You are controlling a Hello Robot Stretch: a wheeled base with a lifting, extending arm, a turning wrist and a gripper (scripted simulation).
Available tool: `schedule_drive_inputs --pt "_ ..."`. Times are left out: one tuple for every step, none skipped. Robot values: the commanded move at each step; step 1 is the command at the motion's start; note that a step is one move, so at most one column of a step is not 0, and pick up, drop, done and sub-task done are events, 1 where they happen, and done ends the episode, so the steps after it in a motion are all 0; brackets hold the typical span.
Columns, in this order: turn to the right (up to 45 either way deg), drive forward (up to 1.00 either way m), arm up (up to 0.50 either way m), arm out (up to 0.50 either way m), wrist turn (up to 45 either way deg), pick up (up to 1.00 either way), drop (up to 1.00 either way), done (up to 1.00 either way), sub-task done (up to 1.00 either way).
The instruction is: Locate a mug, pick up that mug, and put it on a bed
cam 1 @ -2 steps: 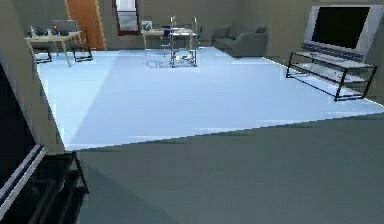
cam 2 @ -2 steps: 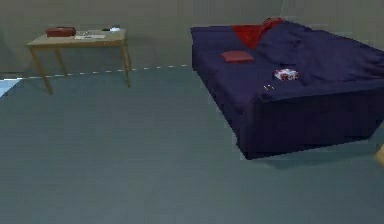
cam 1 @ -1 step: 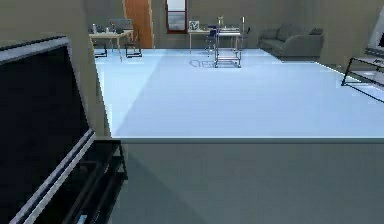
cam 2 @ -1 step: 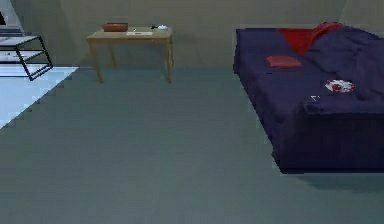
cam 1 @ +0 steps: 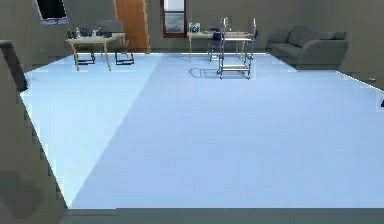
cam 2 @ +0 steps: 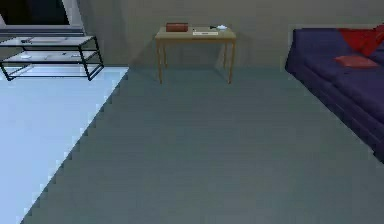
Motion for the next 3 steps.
schedule_drive_inputs --pt "0.0 0.70 0.00 0.00 0.0 0.00 0.00 0.00 0.00" --pt "-33.0 0.00 0.00 0.00 0.0 0.00 0.00 0.00 0.00" --pt "0.0 1.00 0.00 0.00 0.0 0.00 0.00 0.00 0.00"
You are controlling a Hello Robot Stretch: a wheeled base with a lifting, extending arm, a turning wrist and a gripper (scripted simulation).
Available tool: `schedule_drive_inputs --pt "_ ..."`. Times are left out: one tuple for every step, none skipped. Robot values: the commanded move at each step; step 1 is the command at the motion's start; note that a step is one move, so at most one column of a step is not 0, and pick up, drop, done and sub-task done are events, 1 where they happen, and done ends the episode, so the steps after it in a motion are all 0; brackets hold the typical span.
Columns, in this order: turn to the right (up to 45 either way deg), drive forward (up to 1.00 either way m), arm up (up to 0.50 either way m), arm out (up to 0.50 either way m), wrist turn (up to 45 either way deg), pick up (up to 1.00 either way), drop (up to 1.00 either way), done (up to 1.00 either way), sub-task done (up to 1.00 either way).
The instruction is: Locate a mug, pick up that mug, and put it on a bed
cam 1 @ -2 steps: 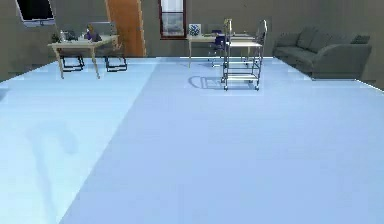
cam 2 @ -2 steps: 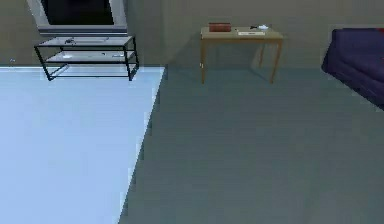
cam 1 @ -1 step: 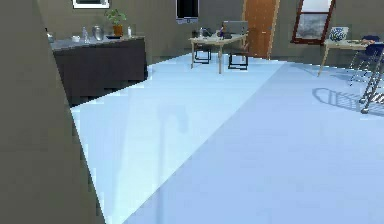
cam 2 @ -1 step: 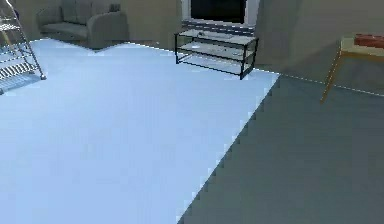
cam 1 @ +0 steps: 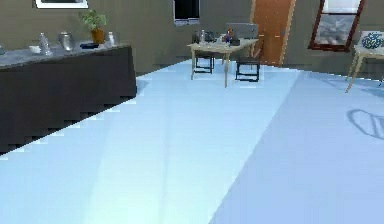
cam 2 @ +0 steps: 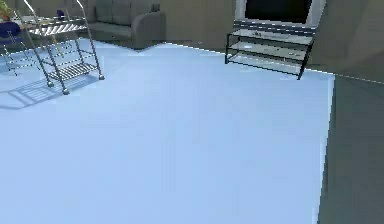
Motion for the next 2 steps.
schedule_drive_inputs --pt "-6.0 0.00 0.00 0.00 0.0 0.00 0.00 0.00 0.00" --pt "0.0 0.20 0.00 0.00 0.0 0.00 0.00 0.00 0.00"
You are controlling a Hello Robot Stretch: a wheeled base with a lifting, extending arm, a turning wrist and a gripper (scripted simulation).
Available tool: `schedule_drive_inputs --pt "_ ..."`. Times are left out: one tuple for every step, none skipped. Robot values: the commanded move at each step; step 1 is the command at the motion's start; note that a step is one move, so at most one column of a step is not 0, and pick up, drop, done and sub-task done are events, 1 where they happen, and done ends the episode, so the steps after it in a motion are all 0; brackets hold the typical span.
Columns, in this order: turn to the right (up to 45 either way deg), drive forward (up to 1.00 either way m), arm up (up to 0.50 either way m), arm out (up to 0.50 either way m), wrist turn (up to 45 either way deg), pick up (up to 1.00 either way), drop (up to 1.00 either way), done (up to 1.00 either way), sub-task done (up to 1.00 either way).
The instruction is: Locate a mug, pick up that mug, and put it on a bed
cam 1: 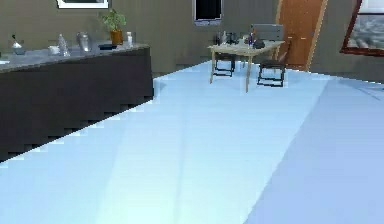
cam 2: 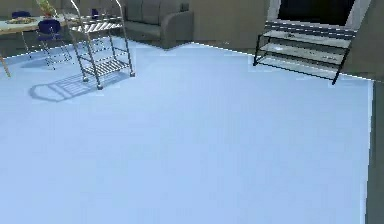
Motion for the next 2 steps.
schedule_drive_inputs --pt "-36.0 0.00 0.00 0.00 0.0 0.00 0.00 0.00 0.00" --pt "0.0 1.00 0.00 0.00 0.0 0.00 0.00 0.00 0.00"
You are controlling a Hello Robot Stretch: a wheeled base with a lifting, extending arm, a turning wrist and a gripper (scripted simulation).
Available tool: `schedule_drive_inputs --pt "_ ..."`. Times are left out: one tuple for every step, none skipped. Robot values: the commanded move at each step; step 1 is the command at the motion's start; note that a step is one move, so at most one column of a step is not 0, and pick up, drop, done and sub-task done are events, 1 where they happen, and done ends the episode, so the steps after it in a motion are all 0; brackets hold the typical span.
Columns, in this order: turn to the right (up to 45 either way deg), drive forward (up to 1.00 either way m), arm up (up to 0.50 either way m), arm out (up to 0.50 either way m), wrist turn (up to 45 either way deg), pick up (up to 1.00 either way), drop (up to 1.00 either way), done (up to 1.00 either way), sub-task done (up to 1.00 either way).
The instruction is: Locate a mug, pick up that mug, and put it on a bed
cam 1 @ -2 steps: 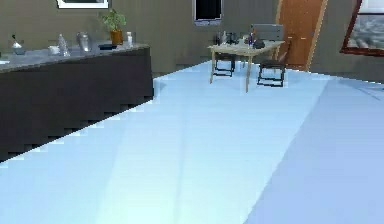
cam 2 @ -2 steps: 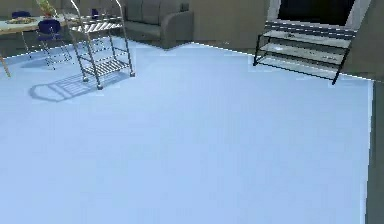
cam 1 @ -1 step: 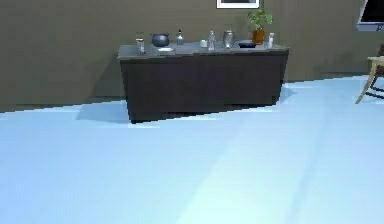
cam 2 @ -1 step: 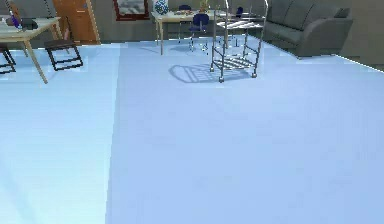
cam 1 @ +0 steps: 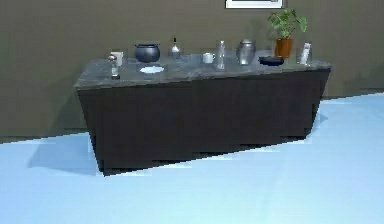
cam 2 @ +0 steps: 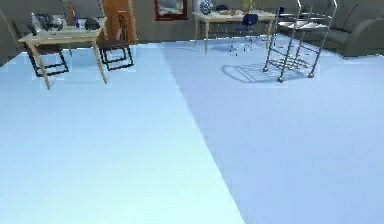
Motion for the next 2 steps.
schedule_drive_inputs --pt "0.0 1.00 0.00 0.00 0.0 0.00 0.00 0.00 0.00" --pt "-27.0 0.00 0.00 0.00 0.0 0.00 0.00 0.00 0.00"
